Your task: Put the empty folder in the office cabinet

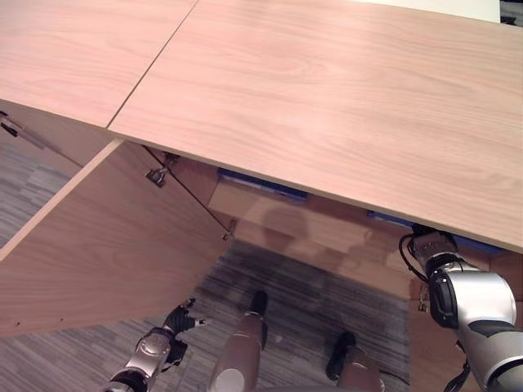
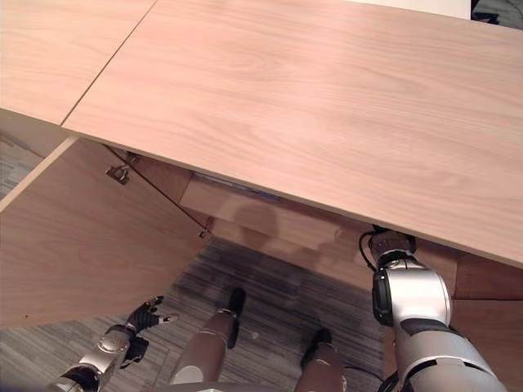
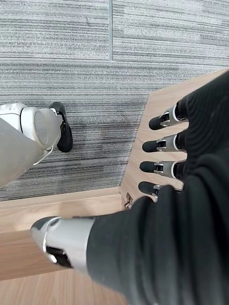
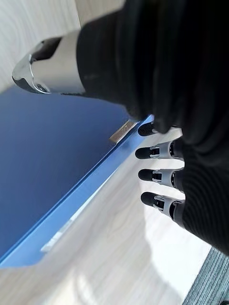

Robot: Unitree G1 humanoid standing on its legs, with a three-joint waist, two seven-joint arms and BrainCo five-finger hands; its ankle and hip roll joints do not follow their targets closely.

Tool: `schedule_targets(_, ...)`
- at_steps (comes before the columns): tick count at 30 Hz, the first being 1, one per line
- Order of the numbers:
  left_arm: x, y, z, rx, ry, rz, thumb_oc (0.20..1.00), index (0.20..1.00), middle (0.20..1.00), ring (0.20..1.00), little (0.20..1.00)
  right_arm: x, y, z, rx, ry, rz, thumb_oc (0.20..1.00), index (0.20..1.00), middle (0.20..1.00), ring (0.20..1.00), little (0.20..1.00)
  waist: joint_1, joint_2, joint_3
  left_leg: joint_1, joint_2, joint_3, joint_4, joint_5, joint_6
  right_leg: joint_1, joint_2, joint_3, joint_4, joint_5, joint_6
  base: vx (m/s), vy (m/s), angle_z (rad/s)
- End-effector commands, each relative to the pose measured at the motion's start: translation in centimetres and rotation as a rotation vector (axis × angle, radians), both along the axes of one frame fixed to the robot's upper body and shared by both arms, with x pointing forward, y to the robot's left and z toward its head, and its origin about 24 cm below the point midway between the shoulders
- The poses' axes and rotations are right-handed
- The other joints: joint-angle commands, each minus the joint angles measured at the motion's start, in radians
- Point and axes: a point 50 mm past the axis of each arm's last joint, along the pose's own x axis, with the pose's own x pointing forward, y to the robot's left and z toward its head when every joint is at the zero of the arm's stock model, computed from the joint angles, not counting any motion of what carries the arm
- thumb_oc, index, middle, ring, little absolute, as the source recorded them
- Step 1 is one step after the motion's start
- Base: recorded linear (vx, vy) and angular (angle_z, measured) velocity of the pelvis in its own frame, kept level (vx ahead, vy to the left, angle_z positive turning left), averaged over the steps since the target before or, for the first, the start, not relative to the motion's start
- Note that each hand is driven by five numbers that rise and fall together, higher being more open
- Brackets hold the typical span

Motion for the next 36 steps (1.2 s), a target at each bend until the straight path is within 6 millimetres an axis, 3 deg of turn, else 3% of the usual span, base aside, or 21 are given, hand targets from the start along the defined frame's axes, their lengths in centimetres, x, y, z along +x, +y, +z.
schedule_targets(1, 0.4, 1.8, 0.9, 0.008, -0.049, 0.05, 1.0, 1.0, 1.0, 1.0, 1.0, -1.3, -3.8, 1.7, -0.107, -0.022, -0.051, 1.0, 1.0, 1.0, 1.0, 1.0, 0.041, 0.012, 0.014, -0.039, 0.027, -0.046, -0.079, 0.048, -0.067, 0.092, -0.004, 0.01, 0.041, -0.077, 0.065, -0.01, -0.031, 0.06)
schedule_targets(5, 0.2, 2.1, 1.2, -0.001, -0.056, 0.042, 1.0, 1.0, 1.0, 1.0, 1.0, -1.9, -6.0, 3.4, -0.166, -0.033, -0.072, 1.0, 1.0, 1.0, 1.0, 1.0, 0.049, 0.026, 0.026, -0.054, 0.029, -0.05, -0.069, 0.051, -0.071, 0.07, -0.008, 0.015, 0.066, -0.088, 0.064, -0.02, -0.028, 0.04)
schedule_targets(12, -0.7, 2.3, 1.0, 0.002, -0.035, 0.016, 1.0, 1.0, 1.0, 1.0, 1.0, -1.8, -9.4, 9.5, -0.332, -0.089, -0.079, 1.0, 1.0, 1.0, 1.0, 1.0, 0.059, 0.058, 0.043, -0.074, 0.031, -0.042, -0.074, 0.043, -0.082, 0.024, -0.019, 0.034, 0.108, -0.126, 0.065, 0.02, -0.028, 0.05)
schedule_targets(13, -1.1, 2.5, 0.9, 0.007, -0.022, 0.012, 1.0, 1.0, 1.0, 1.0, 1.0, -1.8, -9.9, 11.0, -0.374, -0.104, -0.082, 1.0, 1.0, 1.0, 1.0, 1.0, 0.061, 0.066, 0.047, -0.08, 0.03, -0.039, -0.078, 0.048, -0.084, 0.014, -0.022, 0.036, 0.115, -0.128, 0.065, 0.0, 0.0, 0.0)
schedule_targets(19, -1.8, 2.4, 0.6, 0.004, 0.002, -0.002, 1.0, 1.0, 1.0, 1.0, 1.0, -1.6, -10.8, 14.6, -0.475, -0.125, -0.071, 1.0, 1.0, 1.0, 1.0, 1.0, 0.064, 0.084, 0.057, -0.096, 0.028, -0.036, -0.079, 0.054, -0.088, -0.009, -0.028, 0.042, 0.133, -0.137, 0.063, 0.0, 0.002, 0.0)
schedule_targets(21, -2.2, 1.8, 0.3, -0.009, 0.023, -0.049, 1.0, 1.0, 1.0, 1.0, 1.0, -1.3, -10.9, 16.6, -0.534, -0.145, -0.058, 1.0, 1.0, 1.0, 1.0, 1.0, 0.064, 0.09, 0.057, -0.099, 0.029, -0.041, -0.079, 0.055, -0.089, -0.008, -0.028, 0.042, 0.138, -0.142, 0.063, 0.04, -0.024, 0.01)
schedule_targets(31, -1.7, 1.8, 0.5, -0.013, 0.021, -0.062, 1.0, 1.0, 1.0, 1.0, 1.0, -0.2, -9.7, 15.9, -0.528, -0.173, 0.0, 1.0, 1.0, 1.0, 1.0, 1.0, 0.051, 0.068, 0.044, -0.086, 0.031, -0.047, -0.079, 0.045, -0.088, 0.013, -0.018, 0.035, 0.127, -0.142, 0.061, 0.02, -0.013, 0.01)
schedule_targets(32, -1.5, 1.8, 0.6, -0.014, 0.016, -0.064, 1.0, 1.0, 1.0, 1.0, 1.0, 0.4, -8.8, 14.8, -0.507, -0.179, 0.035, 1.0, 1.0, 1.0, 1.0, 1.0, 0.056, 0.069, 0.048, -0.087, 0.032, -0.048, -0.086, 0.073, -0.083, 0.01, -0.015, 0.024, 0.116, -0.11, 0.058, 0.03, -0.008, -0.03)
schedule_targets(33, -1.4, 1.8, 0.7, -0.017, 0.009, -0.063, 1.0, 1.0, 1.0, 1.0, 1.0, 0.7, -8.3, 14.2, -0.48, -0.214, 0.04, 1.0, 1.0, 1.0, 1.0, 1.0, 0.051, 0.062, 0.044, -0.075, 0.035, -0.048, -0.086, 0.047, -0.086, 0.02, -0.012, 0.03, 0.12, -0.133, 0.064, -0.06, 0.06, -0.08)
schedule_targets(36, -1.1, 1.8, 0.9, -0.033, -0.014, -0.049, 1.0, 1.0, 1.0, 1.0, 1.0, 1.4, -6.6, 12.0, -0.413, -0.318, 0.056, 1.0, 1.0, 1.0, 1.0, 1.0, 0.051, 0.067, 0.055, -0.074, 0.037, -0.052, -0.096, 0.08, -0.083, 0.02, -0.007, 0.021, 0.105, -0.1, 0.062, -0.02, 0.027, -0.03)
